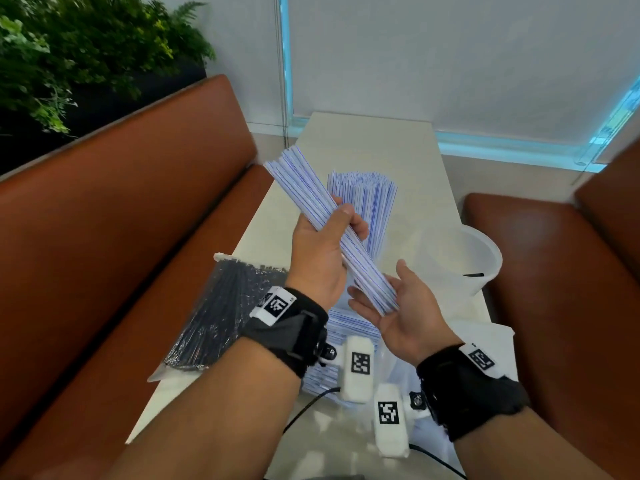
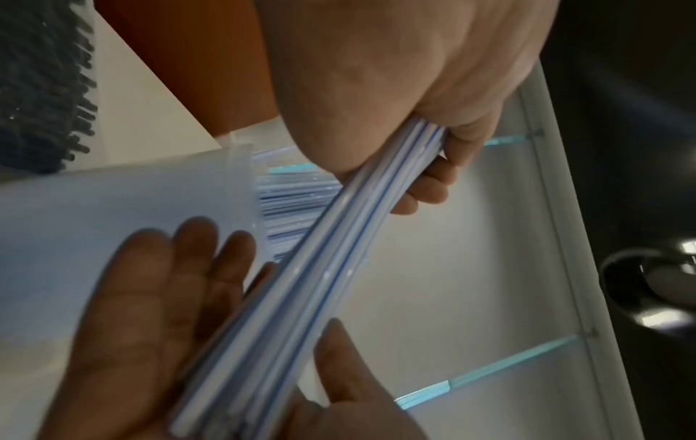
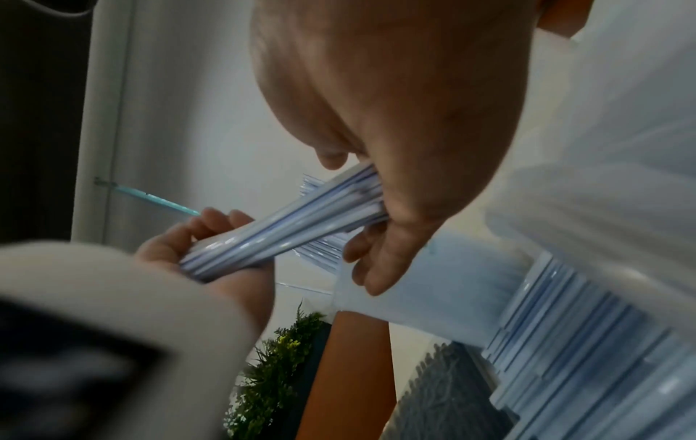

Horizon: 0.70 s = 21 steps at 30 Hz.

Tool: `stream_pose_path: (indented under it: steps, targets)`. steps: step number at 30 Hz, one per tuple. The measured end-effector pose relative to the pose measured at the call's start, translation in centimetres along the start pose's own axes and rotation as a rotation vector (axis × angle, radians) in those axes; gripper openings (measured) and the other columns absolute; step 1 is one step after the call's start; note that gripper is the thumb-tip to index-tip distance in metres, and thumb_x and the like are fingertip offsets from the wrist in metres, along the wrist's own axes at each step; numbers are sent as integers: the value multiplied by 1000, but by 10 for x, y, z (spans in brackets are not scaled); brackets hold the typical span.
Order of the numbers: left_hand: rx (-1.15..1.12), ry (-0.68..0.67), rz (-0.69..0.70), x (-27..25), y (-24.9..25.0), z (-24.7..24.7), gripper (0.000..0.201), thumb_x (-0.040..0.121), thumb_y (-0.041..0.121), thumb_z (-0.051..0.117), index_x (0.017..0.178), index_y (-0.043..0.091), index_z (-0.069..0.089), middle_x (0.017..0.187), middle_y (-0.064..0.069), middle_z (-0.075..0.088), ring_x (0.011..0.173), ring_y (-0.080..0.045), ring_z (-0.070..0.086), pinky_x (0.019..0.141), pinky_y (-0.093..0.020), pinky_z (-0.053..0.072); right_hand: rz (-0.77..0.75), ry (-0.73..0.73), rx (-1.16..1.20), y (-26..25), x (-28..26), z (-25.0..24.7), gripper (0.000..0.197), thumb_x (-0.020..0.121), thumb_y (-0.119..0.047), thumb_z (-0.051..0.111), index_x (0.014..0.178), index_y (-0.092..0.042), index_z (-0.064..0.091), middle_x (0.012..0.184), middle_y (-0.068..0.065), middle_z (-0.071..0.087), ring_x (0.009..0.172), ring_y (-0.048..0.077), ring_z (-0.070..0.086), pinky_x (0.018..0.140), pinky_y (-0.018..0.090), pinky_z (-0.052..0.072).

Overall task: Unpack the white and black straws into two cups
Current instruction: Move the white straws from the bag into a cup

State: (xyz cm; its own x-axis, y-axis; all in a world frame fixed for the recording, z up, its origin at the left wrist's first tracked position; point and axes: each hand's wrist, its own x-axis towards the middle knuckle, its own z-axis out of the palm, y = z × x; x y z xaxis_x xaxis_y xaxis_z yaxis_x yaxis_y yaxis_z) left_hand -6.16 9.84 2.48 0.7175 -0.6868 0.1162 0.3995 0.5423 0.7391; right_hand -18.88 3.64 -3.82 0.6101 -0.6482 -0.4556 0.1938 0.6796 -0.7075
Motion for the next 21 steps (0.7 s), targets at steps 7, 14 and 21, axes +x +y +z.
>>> stream_pose_path:
  steps: [7,14,21]
  targets:
    - [-12,59,-55,0,-11,-1,13,97,3,59,95,15,56,72,-4,60,68,-20,61,74,-37,56,-76,-34,-138,0,2,-8,60,100,-54,50,112,1,70,109,21,73,105,33,71,88,45,60]
    - [37,69,-82,-1,-13,1,10,97,1,60,96,10,57,73,-7,60,68,-21,61,74,-38,56,-530,-207,-1160,-4,2,-8,28,80,-45,77,101,-36,60,87,-7,69,73,6,62,70,27,51]
    - [237,-74,67,14,24,17,8,96,3,58,96,11,58,70,-8,60,64,-26,60,68,-39,55,-700,51,-1418,-8,13,1,29,89,-48,63,78,-30,43,66,-5,52,59,10,50,49,25,35]
